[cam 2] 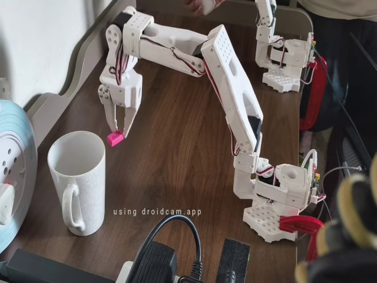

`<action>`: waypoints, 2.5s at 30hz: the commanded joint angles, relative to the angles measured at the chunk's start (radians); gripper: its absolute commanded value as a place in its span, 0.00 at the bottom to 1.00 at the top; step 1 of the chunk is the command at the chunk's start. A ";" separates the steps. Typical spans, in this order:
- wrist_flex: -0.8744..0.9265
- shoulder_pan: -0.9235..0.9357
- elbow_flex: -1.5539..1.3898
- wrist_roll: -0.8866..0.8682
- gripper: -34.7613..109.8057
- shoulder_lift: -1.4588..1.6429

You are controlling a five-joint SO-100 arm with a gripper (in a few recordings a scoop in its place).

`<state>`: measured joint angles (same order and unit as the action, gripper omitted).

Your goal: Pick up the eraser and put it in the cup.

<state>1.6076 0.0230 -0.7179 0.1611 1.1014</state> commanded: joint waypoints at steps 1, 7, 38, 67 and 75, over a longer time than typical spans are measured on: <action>0.052 -0.035 0.055 0.031 0.24 0.140; 0.035 -0.101 0.118 0.084 0.24 0.278; -0.121 -0.330 0.126 0.129 0.24 -0.005; -0.164 -0.104 -0.600 0.804 0.24 0.982; -0.364 -0.106 -1.466 1.126 0.24 1.919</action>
<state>1.3238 -0.0844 -2.0801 1.2364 2.9406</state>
